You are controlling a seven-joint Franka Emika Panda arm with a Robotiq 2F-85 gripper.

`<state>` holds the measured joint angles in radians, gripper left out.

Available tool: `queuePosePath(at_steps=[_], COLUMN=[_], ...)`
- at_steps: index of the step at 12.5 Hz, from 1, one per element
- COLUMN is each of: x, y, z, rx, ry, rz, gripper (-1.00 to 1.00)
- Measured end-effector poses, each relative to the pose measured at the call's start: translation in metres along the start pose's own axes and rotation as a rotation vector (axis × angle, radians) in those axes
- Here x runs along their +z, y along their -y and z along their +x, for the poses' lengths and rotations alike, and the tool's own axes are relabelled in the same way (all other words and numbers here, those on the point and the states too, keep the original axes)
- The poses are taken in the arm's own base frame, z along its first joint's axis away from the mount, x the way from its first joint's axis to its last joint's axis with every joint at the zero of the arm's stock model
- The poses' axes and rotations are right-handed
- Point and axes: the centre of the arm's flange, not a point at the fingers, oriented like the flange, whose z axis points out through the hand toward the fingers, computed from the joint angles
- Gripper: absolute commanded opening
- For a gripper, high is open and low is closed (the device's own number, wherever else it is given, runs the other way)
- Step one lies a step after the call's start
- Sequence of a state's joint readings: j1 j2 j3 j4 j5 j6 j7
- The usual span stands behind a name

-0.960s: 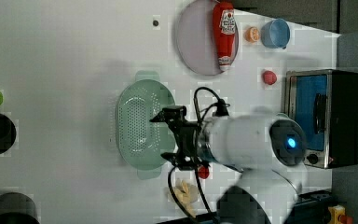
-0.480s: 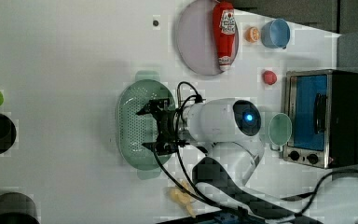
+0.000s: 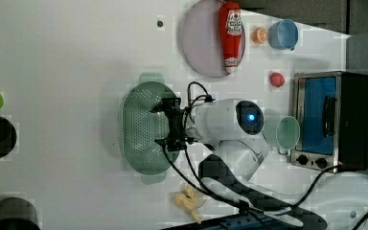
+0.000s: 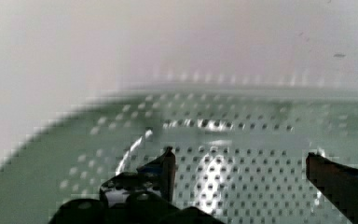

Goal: Drag strainer left to right.

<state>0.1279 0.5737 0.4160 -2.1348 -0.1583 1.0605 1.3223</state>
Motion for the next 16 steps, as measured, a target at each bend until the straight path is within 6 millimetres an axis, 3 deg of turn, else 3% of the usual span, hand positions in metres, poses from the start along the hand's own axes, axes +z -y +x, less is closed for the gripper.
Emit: queuePosePath(at_steps=[2, 5, 11, 16], x=[0.015, 0.021, -0.002, 0.01], y=[-0.001, -0.002, 0.014, -0.019], z=[0.013, 0.027, 0.049, 0.097], rx=[0.0, 0.041, 0.087, 0.133], ry=[-0.01, -0.006, 0.012, -0.045], rz=[-0.002, 0.016, 0.084, 0.008], gripper=[1.0, 1.0, 1.0, 1.0])
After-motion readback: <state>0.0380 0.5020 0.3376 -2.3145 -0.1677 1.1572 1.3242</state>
